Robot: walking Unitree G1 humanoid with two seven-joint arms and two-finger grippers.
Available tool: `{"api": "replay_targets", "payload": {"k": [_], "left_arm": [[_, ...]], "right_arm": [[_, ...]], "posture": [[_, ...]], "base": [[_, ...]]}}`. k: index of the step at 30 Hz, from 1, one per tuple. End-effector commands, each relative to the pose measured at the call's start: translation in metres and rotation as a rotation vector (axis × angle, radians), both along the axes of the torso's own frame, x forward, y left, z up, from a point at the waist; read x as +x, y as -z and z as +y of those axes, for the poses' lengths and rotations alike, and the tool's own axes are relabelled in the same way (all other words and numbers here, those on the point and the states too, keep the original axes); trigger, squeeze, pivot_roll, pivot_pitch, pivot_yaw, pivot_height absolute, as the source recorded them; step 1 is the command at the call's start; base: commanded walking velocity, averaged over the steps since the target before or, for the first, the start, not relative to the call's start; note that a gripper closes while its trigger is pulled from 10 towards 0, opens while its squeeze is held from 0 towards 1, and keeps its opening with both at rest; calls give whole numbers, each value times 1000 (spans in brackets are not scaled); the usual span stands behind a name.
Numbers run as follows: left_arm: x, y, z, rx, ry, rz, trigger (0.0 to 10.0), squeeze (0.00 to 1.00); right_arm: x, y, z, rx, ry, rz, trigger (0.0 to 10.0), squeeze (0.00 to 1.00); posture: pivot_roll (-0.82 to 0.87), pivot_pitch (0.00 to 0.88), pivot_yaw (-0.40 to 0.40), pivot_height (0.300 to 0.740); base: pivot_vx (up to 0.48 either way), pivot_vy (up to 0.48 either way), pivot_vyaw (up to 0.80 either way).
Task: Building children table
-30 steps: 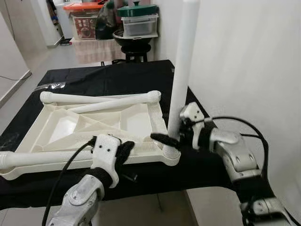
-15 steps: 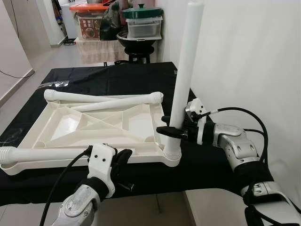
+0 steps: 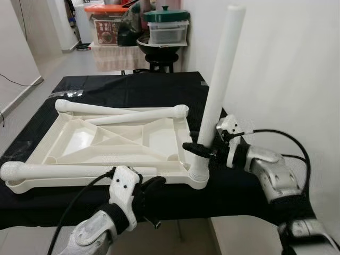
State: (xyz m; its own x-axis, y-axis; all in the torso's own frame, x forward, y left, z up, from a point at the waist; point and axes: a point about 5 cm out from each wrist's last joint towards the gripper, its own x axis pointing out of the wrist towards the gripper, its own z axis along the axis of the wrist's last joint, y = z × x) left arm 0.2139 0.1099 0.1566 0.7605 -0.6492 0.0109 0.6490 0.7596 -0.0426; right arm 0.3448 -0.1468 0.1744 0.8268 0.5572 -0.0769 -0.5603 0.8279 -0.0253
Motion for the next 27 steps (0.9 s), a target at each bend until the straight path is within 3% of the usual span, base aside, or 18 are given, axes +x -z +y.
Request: {"api": "replay_targets", "payload": {"k": [1, 2, 3, 5, 6, 10, 11, 12, 13, 14, 16, 18, 19, 21, 22, 23, 24, 27], "left_arm": [[-2, 2, 0, 8, 14, 4, 10000, 0], [-2, 2, 0, 8, 20, -1, 10000, 0], [-2, 2, 0, 8, 20, -1, 10000, 0], [-1, 3, -2, 17, 34, -9, 10000, 0], [1, 3, -3, 22, 40, -12, 10000, 0], [2, 4, -4, 24, 47, -13, 10000, 0], [2, 4, -5, 23, 49, -14, 10000, 0], [2, 4, -5, 23, 49, -14, 10000, 0], [2, 4, -6, 21, 45, -18, 10000, 0], [2, 4, -7, 20, 40, -23, 10000, 0], [2, 4, -7, 20, 40, -23, 10000, 0], [3, 4, -8, 19, 35, -27, 10000, 0], [3, 4, -8, 18, 35, -27, 10000, 0], [3, 4, -8, 18, 35, -27, 10000, 0], [3, 5, -8, 17, 36, -27, 10000, 0], [3, 5, -8, 17, 36, -27, 10000, 0], [3, 5, -9, 17, 39, -27, 10000, 0], [3, 5, -9, 18, 38, -28, 10000, 0]], "right_arm": [[0, 15, -21, -61, 308, 70, 0, 0], [-17, 25, 0, -17, 328, 98, 0, 0], [-17, 25, 0, -17, 328, 98, 0, 0], [-28, 30, 24, 40, 298, 84, 0, 0], [-23, 26, 28, 44, 242, 63, 0, 0], [-13, 20, 24, 14, 227, 44, 118, 0], [-10, 19, 22, -7, 216, 46, 10000, 0], [-10, 19, 22, -7, 216, 46, 10000, 0], [-7, 12, 24, 0, 141, 31, 10000, 1000], [-7, 2, 28, 16, 22, 8, 10000, 1000], [-7, 2, 28, 16, 22, 8, 10000, 1000], [-12, -16, 36, 32, -188, -38, 10000, 1000], [-15, -24, 38, 26, -273, -61, 10000, 318], [-15, -24, 38, 26, -273, -61, 10000, 318], [-17, -32, 39, 12, -352, -93, 10000, 0], [-17, -32, 39, 12, -352, -93, 10000, 0], [-19, -43, 38, -24, -556, -127, 10000, 0], [-15, -48, 35, -53, -673, -115, 10000, 0]], "posture": [[-40, 0, -67, 740], [-45, 0, -68, 740], [-45, 0, -68, 740], [-52, 0, -45, 740], [-50, 0, -55, 740], [-58, 0, -59, 740], [-59, 0, -61, 740], [-59, 0, -61, 740], [-61, 0, -69, 740], [-62, 0, -70, 740], [-62, 0, -70, 740], [-64, 0, -68, 740], [-64, 0, -68, 740], [-64, 0, -68, 740], [-63, 0, -67, 740], [-63, 0, -67, 740], [-55, 0, -66, 740], [-54, 0, -66, 740]], "base": [[0, 0, 0], [0, 0, 0], [0, 0, 0], [0, 0, 0], [0, 0, 0], [0, 0, 0], [0, 0, 0], [0, 0, 0], [0, 0, 0], [0, 0, 0], [0, 0, 0], [0, 0, 0], [0, 0, 0], [0, 0, 0], [0, 0, 0], [0, 0, 0], [0, 0, 0], [0, 0, 0]]}}
